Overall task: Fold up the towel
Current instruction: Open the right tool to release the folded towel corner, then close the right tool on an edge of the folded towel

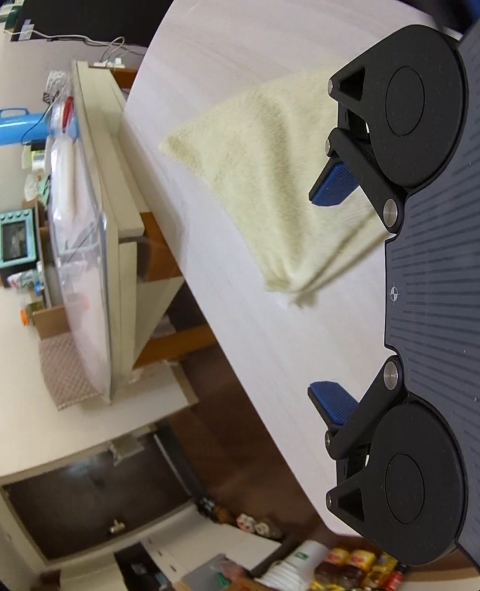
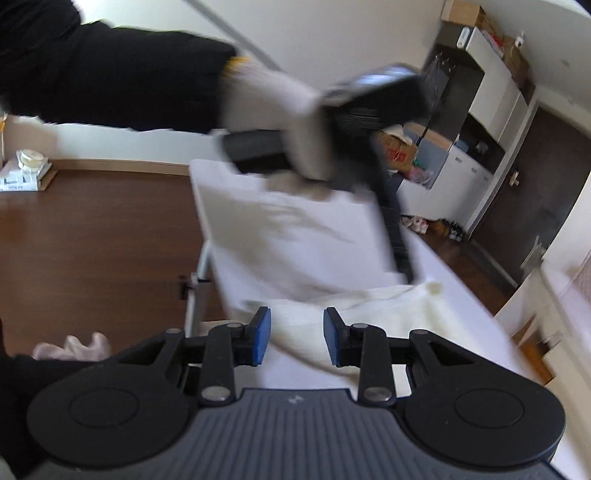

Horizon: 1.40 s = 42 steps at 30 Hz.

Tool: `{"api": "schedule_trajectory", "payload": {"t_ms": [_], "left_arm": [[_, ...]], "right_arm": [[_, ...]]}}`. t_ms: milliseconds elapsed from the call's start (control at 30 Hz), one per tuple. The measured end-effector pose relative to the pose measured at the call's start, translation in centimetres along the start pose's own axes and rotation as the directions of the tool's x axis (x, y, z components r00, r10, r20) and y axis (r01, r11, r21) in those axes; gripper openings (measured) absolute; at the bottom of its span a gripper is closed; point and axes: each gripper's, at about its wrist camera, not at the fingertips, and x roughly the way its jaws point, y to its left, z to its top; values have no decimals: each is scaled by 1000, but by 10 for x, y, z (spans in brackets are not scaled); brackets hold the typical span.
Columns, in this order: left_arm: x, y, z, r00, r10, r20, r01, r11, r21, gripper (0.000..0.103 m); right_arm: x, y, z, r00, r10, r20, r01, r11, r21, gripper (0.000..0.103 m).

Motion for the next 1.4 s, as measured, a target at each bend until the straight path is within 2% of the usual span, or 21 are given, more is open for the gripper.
{"api": "schedule_trajectory", "payload": {"t_ms": [233, 467, 533, 567, 633, 800, 933, 1100, 1233, 1333, 1400], "left_arm": [[20, -2, -3, 999, -29, -23, 29, 1000, -13, 103], [24, -2, -5, 999, -30, -27, 30, 1000, -8, 103], [25, -2, -5, 999, -28, -28, 28, 1000, -8, 103], [26, -1, -6, 999, -29, -27, 29, 1000, -10, 103], [25, 0, -7, 999, -27, -31, 27, 1000, -3, 103], [21, 6, -11, 999, -6, -53, 8, 999, 37, 103], [17, 17, -15, 997, 18, -71, -15, 999, 44, 103], [14, 25, -24, 994, 22, -104, -17, 999, 49, 103], [7, 23, -28, 993, 18, -117, -9, 997, 72, 103], [5, 22, -28, 989, 21, -145, -8, 996, 91, 103], [5, 21, -26, 986, 32, -166, -13, 993, 116, 103]], "right_arm": [[19, -6, 15, 999, -9, -32, 10, 999, 31, 32], [17, -1, 23, 998, -33, -46, 33, 999, -2, 29], [13, 9, 23, 997, -63, -53, 61, 997, -48, 23], [15, 13, 24, 995, -82, -57, 77, 994, -81, 13], [22, 19, 22, 993, -104, -62, 95, 986, -137, 9], [-5, 34, 10, 999, -39, -32, 35, 993, -116, 9], [-26, 35, 15, 998, 57, 0, -57, 996, -74, 9], [-25, 32, 4, 993, 113, 29, -112, 993, -31, 9], [-41, 17, 4, 982, 166, 91, -170, 985, 36, 9], [-77, 4, -6, 967, 192, 167, -209, 974, 92, 8], [-86, -13, -6, 959, 190, 209, -217, 969, 118, 8]]}}
